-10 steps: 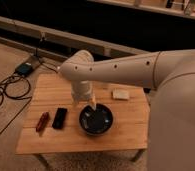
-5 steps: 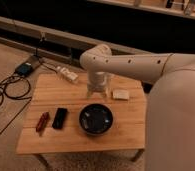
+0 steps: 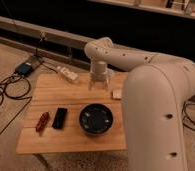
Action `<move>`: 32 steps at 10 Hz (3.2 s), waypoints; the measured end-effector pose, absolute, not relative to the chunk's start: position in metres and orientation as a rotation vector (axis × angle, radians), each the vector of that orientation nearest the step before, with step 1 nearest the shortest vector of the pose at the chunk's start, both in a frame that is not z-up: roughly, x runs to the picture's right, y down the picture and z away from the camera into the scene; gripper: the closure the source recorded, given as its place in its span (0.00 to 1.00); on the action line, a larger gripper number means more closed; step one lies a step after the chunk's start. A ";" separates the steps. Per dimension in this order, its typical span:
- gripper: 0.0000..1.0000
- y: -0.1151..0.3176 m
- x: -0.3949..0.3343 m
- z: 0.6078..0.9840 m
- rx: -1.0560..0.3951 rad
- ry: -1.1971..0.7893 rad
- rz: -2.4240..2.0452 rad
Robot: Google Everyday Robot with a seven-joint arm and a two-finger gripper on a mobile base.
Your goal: Move the arm in a circular motion
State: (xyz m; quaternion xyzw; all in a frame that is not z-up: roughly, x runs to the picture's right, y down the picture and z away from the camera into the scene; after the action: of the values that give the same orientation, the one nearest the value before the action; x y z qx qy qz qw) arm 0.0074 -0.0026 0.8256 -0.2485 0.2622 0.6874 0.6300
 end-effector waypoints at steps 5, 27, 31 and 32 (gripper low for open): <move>0.35 -0.020 -0.076 0.847 -0.609 0.532 1.410; 0.35 0.035 0.034 0.729 -0.499 0.550 1.575; 0.35 -0.008 0.019 0.791 -0.502 0.547 1.525; 0.35 -0.015 0.007 0.802 -0.501 0.539 1.500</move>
State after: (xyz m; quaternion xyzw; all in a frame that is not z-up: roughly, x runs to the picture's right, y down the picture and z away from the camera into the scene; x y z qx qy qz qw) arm 0.0069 -0.0146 0.8023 -0.2224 0.2391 0.6659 0.6708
